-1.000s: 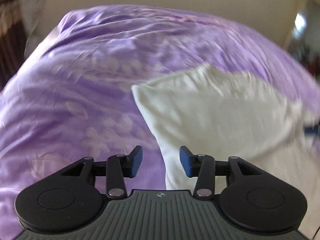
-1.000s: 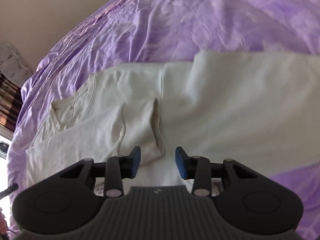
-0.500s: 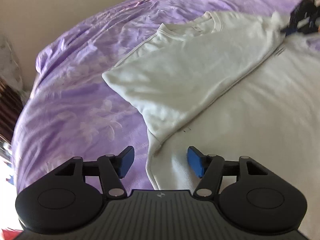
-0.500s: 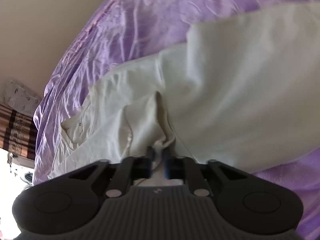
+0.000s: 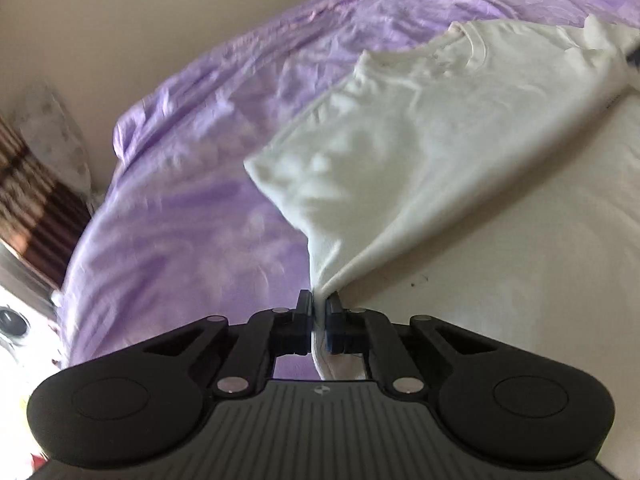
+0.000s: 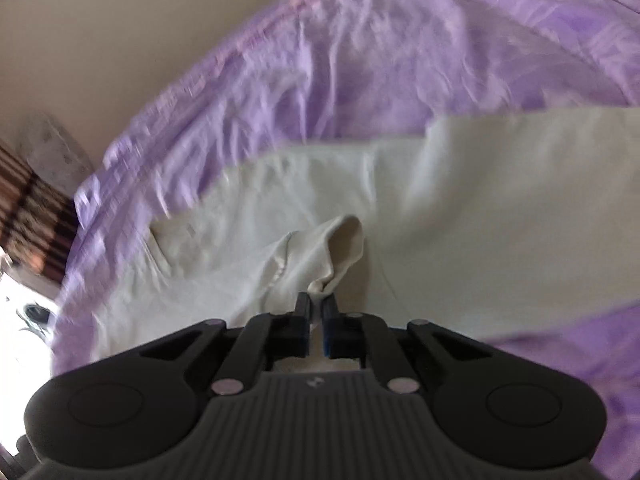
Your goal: Fold small clothes
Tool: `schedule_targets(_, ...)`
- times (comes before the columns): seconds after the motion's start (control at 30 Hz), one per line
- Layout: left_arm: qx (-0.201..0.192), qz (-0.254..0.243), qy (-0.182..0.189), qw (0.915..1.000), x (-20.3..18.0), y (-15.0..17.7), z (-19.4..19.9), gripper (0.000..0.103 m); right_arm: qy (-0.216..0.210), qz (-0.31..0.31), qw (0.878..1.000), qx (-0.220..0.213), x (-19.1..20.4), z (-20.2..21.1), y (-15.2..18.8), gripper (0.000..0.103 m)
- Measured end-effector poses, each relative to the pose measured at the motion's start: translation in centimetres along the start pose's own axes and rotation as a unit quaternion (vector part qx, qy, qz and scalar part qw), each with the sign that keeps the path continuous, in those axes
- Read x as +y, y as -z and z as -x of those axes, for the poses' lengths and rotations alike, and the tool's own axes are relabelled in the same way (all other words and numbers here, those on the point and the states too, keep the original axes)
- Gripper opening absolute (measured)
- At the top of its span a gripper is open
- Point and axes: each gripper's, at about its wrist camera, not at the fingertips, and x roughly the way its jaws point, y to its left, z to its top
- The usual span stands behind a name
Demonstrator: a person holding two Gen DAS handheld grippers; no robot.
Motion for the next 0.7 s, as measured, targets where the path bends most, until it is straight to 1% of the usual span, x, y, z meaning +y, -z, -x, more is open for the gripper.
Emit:
schedule_targets(0.07,0.009,0.016,0.004,0.9998,-0.1,0.3,-0.7,0.006,0.021,-0.001,0.999,0.031,-1.0,-1.5,1.1,0.0)
schedule_targets(0.13,0.02,0.034,0.016,0.9991,0.2,0.5,-1.4,0.007,0.024,-0.027,0.998,0.044,-2.6,-3.0,2.0,0.0)
schedule_targets(0.2,0.033,0.054,0.032,0.9975,1.1,0.7,-1.5,0.011,0.015,-0.051,0.998,0.043,-3.6,-3.4,2.3,0.0)
schedule_targets(0.23,0.04,0.066,0.039,0.9963,1.8,0.8,-1.4,0.012,0.013,-0.053,0.998,0.044,-3.7,-3.4,2.3,0.0)
schedule_targets(0.3,0.051,0.097,0.065,0.9918,3.4,1.3,-0.9,0.018,0.017,-0.04,0.998,0.043,-3.3,-3.0,2.1,0.0)
schedule_targets(0.37,0.059,0.125,0.083,0.987,4.8,1.5,-0.2,0.017,0.025,-0.025,0.998,0.045,-2.9,-2.5,2.0,0.002)
schedule_targets(0.4,0.069,0.13,0.074,0.9864,5.2,1.5,0.2,0.015,0.028,-0.019,0.998,0.046,-2.8,-2.2,1.9,0.003)
schedule_targets(0.43,0.079,0.127,0.064,0.9867,5.4,1.6,0.6,0.015,0.03,-0.015,0.998,0.047,-2.7,-2.0,2.0,0.007)
schedule_targets(0.5,0.083,0.133,0.061,0.9857,6.2,1.8,1.5,0.015,0.039,-0.009,0.998,0.044,-2.7,-1.0,1.9,0.008)
schedule_targets(0.53,0.082,0.141,0.06,0.9848,6.6,1.8,2.2,0.015,0.038,-0.007,0.999,0.038,-2.8,-0.2,1.8,0.009)
schedule_targets(0.6,0.072,0.153,0.059,0.9838,7.5,1.6,4.0,0.015,0.035,-0.001,0.999,0.022,-3.1,1.8,1.5,0.02)
schedule_targets(0.63,0.065,0.156,0.055,0.984,7.9,1.3,5.0,0.015,0.034,0.005,0.999,0.013,-3.2,3.0,1.3,0.027)
schedule_targets(0.7,0.054,0.16,0.042,0.9848,8.5,0.7,6.8,0.015,0.036,0.028,0.999,-0.007,-3.2,5.7,0.9,0.028)
